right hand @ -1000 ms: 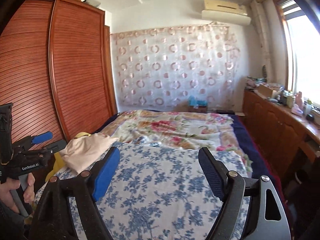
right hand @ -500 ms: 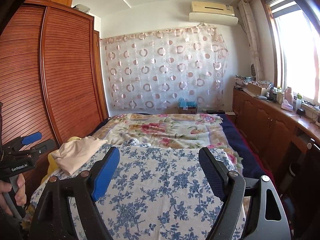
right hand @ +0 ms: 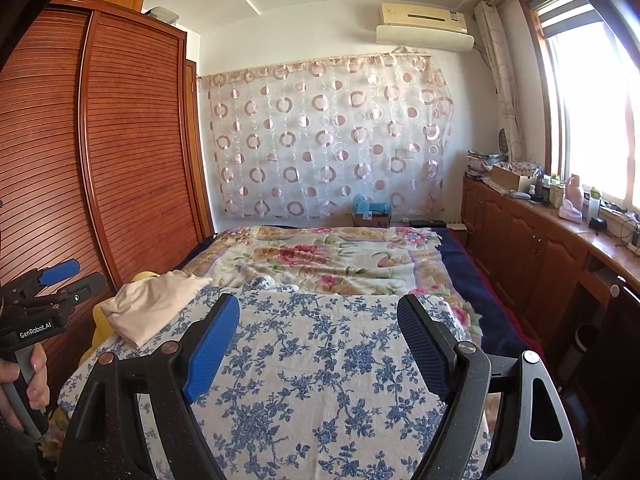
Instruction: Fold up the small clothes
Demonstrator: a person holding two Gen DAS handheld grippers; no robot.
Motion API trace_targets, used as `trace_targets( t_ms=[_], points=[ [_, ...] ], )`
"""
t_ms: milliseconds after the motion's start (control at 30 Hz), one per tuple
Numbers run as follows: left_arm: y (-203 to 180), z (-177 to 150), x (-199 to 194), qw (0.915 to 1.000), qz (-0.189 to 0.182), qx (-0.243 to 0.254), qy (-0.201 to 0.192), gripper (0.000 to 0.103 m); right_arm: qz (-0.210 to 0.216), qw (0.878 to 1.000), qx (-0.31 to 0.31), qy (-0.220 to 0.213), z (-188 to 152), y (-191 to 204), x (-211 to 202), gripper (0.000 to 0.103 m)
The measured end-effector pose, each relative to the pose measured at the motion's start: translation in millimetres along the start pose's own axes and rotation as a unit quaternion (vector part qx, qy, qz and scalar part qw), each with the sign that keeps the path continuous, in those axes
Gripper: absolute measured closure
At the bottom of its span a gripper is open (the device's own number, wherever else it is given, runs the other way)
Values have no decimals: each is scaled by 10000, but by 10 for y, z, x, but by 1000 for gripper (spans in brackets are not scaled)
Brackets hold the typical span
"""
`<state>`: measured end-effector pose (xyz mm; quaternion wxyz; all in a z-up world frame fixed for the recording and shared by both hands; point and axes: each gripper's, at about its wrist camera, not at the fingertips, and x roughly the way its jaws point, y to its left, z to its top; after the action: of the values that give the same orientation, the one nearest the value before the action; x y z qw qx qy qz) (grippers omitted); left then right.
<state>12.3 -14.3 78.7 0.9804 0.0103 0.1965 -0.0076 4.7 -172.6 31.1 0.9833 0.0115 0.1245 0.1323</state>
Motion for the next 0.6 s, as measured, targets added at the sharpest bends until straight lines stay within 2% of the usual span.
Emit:
trace_targets(
  t_ms=[600],
  points=[
    [-15, 11, -20, 10000, 9, -7, -31, 21, 4, 10000, 1, 11, 25, -83, -26, 20]
  ],
)
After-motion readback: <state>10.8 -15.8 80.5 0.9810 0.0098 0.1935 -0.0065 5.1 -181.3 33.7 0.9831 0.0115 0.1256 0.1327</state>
